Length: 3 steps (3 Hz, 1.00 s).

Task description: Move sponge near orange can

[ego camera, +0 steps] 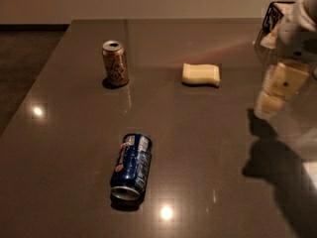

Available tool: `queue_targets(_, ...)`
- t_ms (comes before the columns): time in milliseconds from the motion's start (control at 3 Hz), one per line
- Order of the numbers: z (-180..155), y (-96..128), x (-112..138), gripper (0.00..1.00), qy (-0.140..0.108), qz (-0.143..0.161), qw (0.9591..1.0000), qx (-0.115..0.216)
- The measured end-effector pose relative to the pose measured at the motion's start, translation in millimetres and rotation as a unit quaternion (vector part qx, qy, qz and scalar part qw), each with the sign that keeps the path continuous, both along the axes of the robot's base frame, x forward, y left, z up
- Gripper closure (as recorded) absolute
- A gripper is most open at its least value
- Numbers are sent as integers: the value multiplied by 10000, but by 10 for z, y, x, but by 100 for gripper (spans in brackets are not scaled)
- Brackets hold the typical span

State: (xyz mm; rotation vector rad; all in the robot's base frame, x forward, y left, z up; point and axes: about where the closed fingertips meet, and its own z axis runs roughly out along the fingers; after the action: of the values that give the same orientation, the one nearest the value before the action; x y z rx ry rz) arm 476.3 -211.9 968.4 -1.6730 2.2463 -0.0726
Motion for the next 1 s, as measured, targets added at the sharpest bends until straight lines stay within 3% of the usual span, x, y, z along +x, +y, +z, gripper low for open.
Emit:
queue_targets(333,-156,122,632,0,21,-218,9995,219)
queue_targets(1000,-490,318,1477,0,141,-613,9965,542)
